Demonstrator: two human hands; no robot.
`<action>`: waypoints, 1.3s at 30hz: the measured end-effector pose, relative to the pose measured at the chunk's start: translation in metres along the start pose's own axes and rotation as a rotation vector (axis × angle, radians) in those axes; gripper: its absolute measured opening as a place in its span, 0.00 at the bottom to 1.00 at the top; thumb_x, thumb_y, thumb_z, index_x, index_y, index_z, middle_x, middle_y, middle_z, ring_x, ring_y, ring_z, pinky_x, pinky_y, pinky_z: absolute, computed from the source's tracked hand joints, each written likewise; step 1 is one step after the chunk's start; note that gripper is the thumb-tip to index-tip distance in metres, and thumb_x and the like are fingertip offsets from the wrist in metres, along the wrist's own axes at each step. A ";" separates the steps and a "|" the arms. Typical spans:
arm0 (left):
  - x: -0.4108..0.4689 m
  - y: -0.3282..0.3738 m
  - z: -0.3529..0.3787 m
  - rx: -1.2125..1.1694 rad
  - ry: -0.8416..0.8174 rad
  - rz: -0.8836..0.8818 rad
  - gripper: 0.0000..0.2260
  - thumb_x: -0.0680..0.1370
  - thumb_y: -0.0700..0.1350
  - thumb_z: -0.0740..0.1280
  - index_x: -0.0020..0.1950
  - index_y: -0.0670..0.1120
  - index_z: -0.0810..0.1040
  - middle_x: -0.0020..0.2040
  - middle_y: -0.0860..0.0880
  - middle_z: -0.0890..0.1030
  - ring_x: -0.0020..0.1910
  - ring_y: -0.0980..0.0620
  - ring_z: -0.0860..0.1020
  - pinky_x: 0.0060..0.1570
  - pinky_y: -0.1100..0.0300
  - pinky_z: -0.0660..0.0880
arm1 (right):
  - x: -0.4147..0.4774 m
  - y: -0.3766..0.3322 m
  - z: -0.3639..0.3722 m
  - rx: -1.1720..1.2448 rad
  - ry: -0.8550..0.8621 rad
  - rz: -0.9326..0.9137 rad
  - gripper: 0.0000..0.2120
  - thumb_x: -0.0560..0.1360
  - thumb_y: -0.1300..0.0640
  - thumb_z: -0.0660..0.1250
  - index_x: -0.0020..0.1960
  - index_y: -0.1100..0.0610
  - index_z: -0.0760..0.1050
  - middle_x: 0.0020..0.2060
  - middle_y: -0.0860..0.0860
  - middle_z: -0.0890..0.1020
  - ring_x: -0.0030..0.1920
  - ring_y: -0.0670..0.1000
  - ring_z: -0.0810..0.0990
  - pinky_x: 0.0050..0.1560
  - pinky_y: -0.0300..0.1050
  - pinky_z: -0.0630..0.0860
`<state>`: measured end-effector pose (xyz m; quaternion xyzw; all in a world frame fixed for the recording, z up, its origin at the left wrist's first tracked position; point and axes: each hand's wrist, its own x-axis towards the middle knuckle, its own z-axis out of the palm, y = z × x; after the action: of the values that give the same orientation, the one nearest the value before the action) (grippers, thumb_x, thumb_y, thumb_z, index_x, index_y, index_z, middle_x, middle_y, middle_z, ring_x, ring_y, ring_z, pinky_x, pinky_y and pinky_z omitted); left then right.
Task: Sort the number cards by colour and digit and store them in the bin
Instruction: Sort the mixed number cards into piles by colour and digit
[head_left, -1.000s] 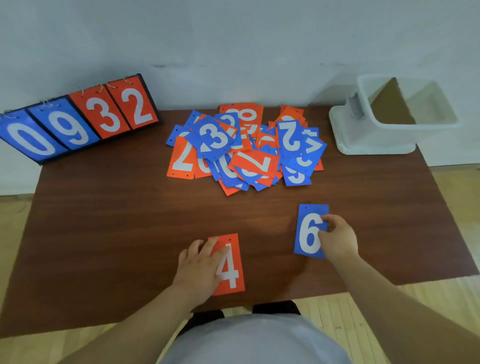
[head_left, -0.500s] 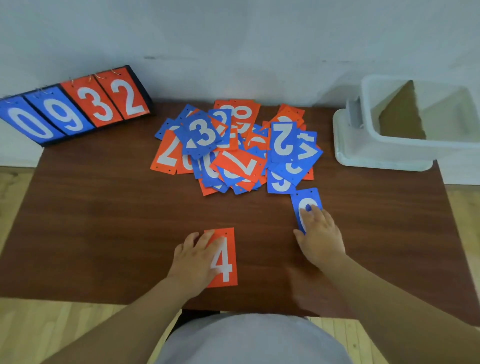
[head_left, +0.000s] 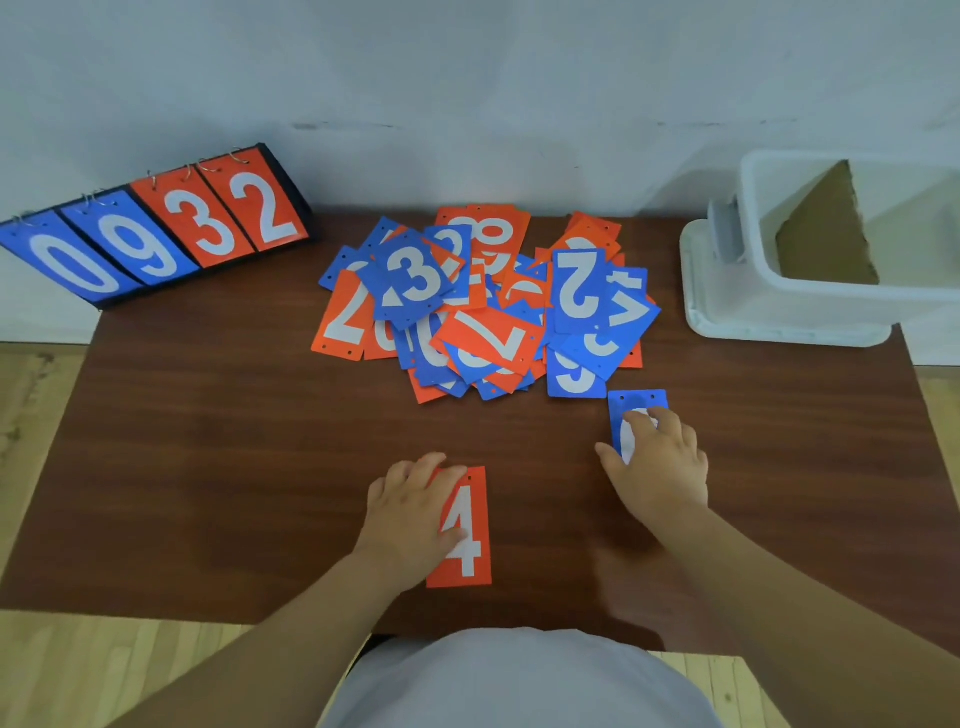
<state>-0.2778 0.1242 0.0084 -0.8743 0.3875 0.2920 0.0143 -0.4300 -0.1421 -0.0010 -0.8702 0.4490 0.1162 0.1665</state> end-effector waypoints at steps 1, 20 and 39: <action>0.006 0.000 -0.007 -0.027 0.046 -0.011 0.33 0.77 0.63 0.68 0.79 0.60 0.58 0.79 0.53 0.58 0.77 0.47 0.58 0.73 0.46 0.62 | 0.005 -0.006 -0.004 0.038 -0.007 0.015 0.29 0.76 0.37 0.66 0.72 0.48 0.69 0.74 0.52 0.67 0.71 0.56 0.68 0.66 0.56 0.71; 0.215 0.023 -0.135 0.272 -0.010 0.363 0.28 0.79 0.49 0.69 0.77 0.54 0.63 0.75 0.49 0.67 0.74 0.43 0.64 0.73 0.43 0.64 | 0.153 -0.045 -0.044 0.283 -0.015 0.278 0.42 0.71 0.45 0.76 0.78 0.49 0.59 0.76 0.53 0.63 0.73 0.61 0.64 0.68 0.59 0.70; 0.208 0.014 -0.146 -0.118 0.153 0.325 0.24 0.78 0.43 0.72 0.71 0.54 0.71 0.61 0.50 0.81 0.60 0.48 0.80 0.56 0.51 0.78 | 0.111 -0.025 -0.079 0.480 0.304 0.200 0.18 0.79 0.60 0.63 0.68 0.48 0.73 0.63 0.48 0.79 0.50 0.53 0.80 0.49 0.46 0.73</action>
<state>-0.1042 -0.0615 0.0242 -0.8193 0.5056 0.2452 -0.1140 -0.3420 -0.2423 0.0371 -0.7648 0.5669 -0.1089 0.2861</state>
